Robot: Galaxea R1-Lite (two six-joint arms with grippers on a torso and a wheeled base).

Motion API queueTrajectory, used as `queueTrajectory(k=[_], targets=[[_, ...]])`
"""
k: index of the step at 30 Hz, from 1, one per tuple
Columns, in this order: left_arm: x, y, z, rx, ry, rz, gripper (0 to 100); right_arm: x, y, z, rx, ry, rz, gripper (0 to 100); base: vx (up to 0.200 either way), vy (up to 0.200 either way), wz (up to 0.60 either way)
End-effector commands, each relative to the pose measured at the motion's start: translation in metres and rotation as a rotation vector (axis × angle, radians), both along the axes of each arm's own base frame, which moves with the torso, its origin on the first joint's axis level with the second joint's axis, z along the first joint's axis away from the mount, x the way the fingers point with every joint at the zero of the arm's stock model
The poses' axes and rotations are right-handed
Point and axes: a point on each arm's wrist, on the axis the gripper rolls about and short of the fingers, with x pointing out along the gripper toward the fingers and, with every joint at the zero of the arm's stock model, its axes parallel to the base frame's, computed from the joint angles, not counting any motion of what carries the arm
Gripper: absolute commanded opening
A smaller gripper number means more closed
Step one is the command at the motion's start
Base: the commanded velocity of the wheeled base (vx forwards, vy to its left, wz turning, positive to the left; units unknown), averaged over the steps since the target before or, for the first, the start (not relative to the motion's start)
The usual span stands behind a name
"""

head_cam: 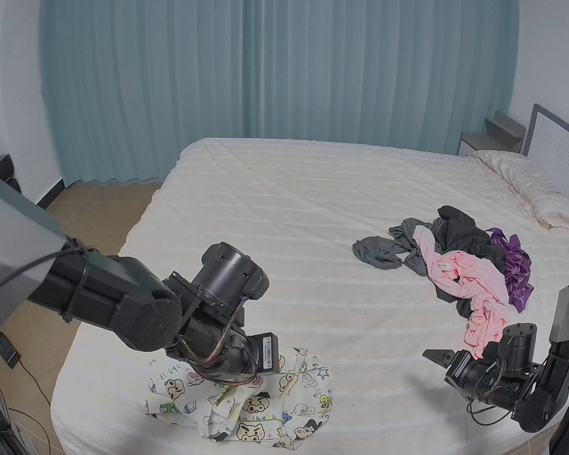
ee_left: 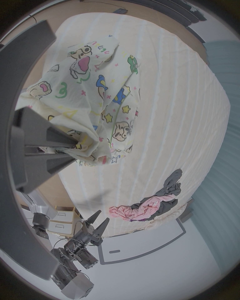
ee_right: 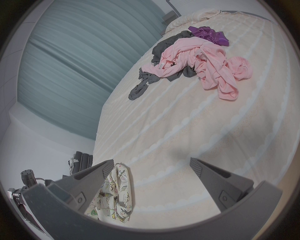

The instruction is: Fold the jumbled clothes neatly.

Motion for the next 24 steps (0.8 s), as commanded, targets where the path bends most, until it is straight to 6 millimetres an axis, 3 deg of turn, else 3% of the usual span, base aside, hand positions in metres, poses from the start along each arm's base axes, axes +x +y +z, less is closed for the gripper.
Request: queueTrajectory(k=[1, 7, 8, 19, 21, 24], targets=[[0.006, -0.012, -0.012, 0.010, 0.020, -0.014, 0, -0.004, -0.001, -0.002, -0.004, 0.018, 0.003, 100, 0.000, 0.000, 0.00], [0.006, -0.018, -0.018, 0.006, 0.037, -0.036, 0, -0.004, -0.001, -0.001, -0.003, 0.015, 0.003, 100, 0.000, 0.000, 0.00], [0.006, -0.019, -0.019, 0.003, 0.043, -0.042, 100, -0.004, -0.001, -0.001, -0.003, 0.015, 0.003, 100, 0.000, 0.000, 0.00], [0.001, -0.021, -0.006, -0.042, 0.047, 0.007, 100, -0.004, 0.000, -0.002, -0.002, 0.021, 0.004, 100, 0.000, 0.000, 0.00], [0.000, -0.015, 0.005, -0.067, 0.037, 0.034, 100, -0.004, 0.000, -0.002, -0.002, 0.021, 0.004, 100, 0.000, 0.000, 0.00], [-0.005, 0.011, 0.029, -0.115, 0.015, 0.099, 100, -0.005, 0.000, -0.002, 0.000, 0.021, 0.006, 100, 0.000, 0.000, 0.00]])
